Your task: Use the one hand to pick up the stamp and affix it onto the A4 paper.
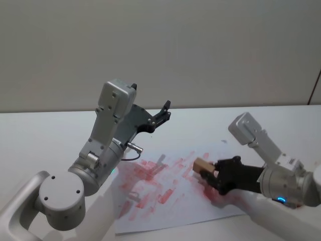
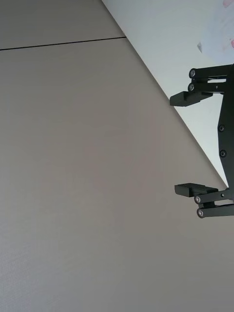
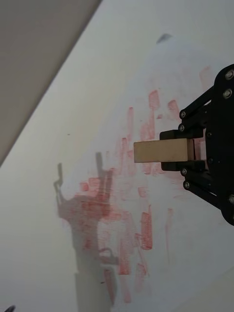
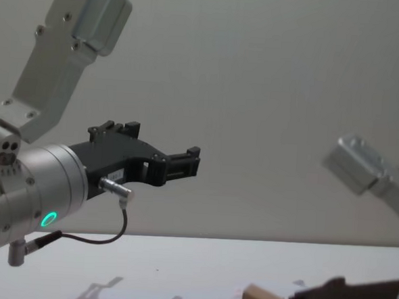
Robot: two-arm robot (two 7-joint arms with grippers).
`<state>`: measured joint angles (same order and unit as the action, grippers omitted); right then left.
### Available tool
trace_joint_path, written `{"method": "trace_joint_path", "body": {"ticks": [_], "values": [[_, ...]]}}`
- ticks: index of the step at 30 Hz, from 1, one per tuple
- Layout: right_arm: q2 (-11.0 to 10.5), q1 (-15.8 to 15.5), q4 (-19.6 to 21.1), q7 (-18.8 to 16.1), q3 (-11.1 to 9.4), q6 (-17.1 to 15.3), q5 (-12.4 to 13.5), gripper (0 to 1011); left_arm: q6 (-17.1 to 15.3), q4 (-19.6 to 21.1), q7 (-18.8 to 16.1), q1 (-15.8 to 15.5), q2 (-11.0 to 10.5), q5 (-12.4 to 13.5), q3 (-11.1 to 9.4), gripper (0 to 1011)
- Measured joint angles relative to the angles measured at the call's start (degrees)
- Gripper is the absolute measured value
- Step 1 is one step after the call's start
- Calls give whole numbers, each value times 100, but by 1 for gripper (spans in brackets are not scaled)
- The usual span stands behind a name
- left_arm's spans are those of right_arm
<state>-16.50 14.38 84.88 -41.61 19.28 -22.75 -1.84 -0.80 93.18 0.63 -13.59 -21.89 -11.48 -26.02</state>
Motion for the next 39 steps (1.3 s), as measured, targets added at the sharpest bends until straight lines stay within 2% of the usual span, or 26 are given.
{"method": "trace_joint_path", "body": {"ticks": [3, 5, 8, 17, 29, 36, 39], "values": [[-33, -37, 132, 169, -30, 242, 101, 216, 0, 0, 0, 0, 0, 0, 0, 1001], [-42, -51, 161, 208, -40, 284, 125, 217, 0, 0, 0, 0, 0, 0, 0, 1001], [-96, -143, 311, 452, -86, 520, 276, 216, 0, 0, 0, 0, 0, 0, 0, 1001], [-283, -482, 695, 1162, -217, 808, 680, 216, 0, 0, 0, 0, 0, 0, 0, 1001], [-595, -1066, 1185, 2122, -409, 690, 1211, 217, 0, 0, 0, 0, 0, 0, 0, 1001], [-835, -1476, 1484, 2735, -580, 348, 1621, 217, 0, 0, 0, 0, 0, 0, 0, 1001], [-894, -1578, 1553, 2881, -629, 229, 1740, 217, 0, 0, 0, 0, 0, 0, 0, 1001]]}}
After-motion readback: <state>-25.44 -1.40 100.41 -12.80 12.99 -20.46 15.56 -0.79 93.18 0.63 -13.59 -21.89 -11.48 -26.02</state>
